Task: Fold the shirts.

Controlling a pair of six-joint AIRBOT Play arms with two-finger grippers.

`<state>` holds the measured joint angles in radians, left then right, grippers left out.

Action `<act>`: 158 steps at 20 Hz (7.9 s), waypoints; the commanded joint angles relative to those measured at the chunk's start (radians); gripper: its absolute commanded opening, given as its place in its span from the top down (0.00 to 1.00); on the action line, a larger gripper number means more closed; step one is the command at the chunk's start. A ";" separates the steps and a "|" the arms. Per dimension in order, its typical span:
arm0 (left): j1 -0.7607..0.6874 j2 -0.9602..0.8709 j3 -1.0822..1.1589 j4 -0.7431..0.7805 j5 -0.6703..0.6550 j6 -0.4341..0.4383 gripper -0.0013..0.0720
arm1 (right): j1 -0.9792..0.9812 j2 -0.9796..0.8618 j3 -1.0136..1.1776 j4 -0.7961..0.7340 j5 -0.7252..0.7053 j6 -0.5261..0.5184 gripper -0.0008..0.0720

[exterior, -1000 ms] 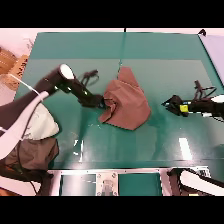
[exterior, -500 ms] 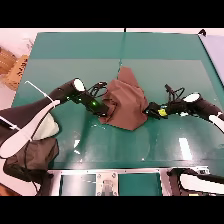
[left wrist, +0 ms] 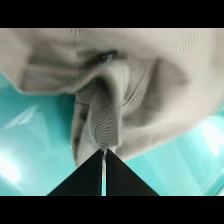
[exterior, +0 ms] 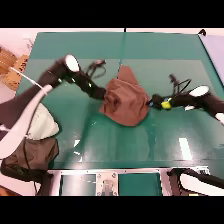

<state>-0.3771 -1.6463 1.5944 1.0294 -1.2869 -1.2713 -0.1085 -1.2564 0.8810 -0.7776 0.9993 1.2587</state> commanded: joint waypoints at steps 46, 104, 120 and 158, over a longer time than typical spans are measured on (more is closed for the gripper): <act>0.343 0.047 -0.108 0.034 -0.082 -0.080 0.06 | 0.102 0.404 -0.613 -0.035 -0.019 0.335 0.34; 0.290 0.688 0.343 0.091 0.193 -0.063 0.96 | -0.369 0.495 0.816 -0.410 0.251 0.399 0.97; 0.249 -0.174 0.214 -0.043 0.569 -0.038 0.96 | -0.354 -0.426 0.587 -0.083 -0.150 0.143 0.97; 0.260 -0.200 0.274 0.243 -0.314 -0.246 0.13 | -0.400 -0.268 0.501 -0.543 0.373 0.317 0.73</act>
<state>-0.1238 -1.8660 1.8549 1.2469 -1.4551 -1.4624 -0.4927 -1.6287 1.4773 -1.2778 1.3422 1.5330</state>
